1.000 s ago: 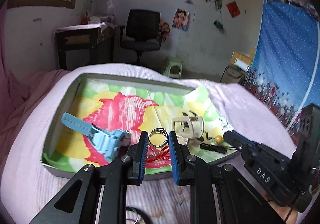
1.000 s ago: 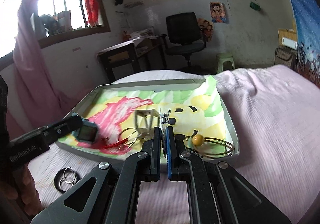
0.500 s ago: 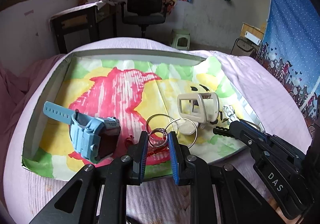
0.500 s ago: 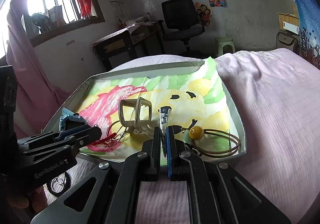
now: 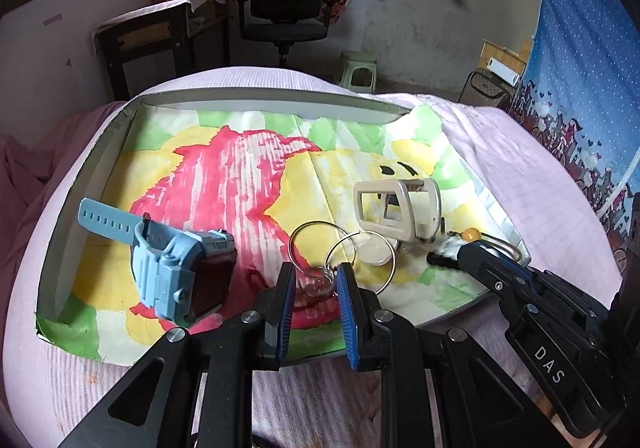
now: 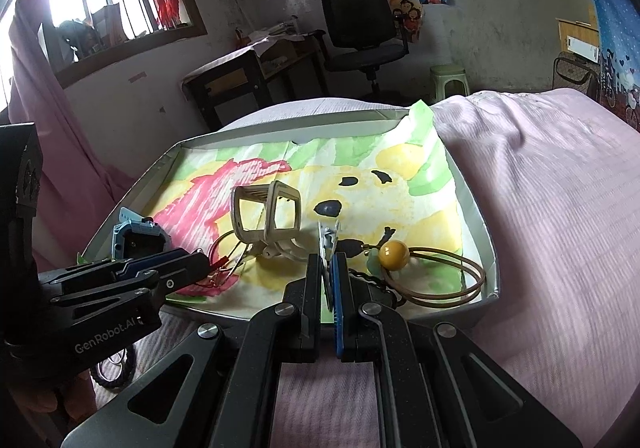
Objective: Organize jewelry
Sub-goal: 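Carry the ring and link bracelet into the white box and open both tools, then withdraw both tools from the box back over the bed, then reach the left tool to the black hair tie and grasp it, then grasp the silver rings on the hair tie with the right tool while the left tool holds the tie, then carry the hair tie with rings into the white box and open both tools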
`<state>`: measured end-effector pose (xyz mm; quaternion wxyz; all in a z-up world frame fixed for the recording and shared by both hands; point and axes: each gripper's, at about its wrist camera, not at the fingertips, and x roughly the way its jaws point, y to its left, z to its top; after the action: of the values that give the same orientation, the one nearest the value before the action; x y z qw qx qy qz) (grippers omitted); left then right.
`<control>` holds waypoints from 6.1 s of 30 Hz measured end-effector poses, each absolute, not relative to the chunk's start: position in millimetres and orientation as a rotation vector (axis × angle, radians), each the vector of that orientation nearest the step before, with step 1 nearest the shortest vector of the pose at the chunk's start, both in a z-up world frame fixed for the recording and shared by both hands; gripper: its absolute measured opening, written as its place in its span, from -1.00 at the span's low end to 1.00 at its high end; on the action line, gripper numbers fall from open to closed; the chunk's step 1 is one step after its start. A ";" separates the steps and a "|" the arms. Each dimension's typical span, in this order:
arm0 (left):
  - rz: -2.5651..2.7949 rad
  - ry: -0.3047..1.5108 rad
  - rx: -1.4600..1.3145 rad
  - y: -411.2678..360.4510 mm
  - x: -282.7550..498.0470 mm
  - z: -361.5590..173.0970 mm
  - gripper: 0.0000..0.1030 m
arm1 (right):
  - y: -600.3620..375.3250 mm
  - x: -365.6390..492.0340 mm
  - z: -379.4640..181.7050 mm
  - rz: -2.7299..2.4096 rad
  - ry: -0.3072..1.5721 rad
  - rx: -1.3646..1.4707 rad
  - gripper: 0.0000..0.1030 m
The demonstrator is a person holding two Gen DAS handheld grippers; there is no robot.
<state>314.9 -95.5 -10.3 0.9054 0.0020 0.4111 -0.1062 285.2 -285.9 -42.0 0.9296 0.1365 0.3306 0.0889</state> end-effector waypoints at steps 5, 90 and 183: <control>-0.236 0.798 -0.049 -82.1 302.9 -4.0 -0.45 | -290.0 278.9 -37.6 0.179 0.648 0.283 -0.75; -0.351 0.802 -0.199 25.3 216.4 -25.0 -0.41 | -186.4 196.5 -24.1 0.454 0.664 0.043 -0.51; -0.072 0.611 -0.241 42.8 264.9 12.9 -0.91 | -180.7 268.7 3.7 0.318 0.641 0.090 -0.94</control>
<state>264.9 42.9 12.9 0.9459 -0.1182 0.3000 -0.0355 268.7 -180.7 3.7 0.9357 0.0441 0.3134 0.1556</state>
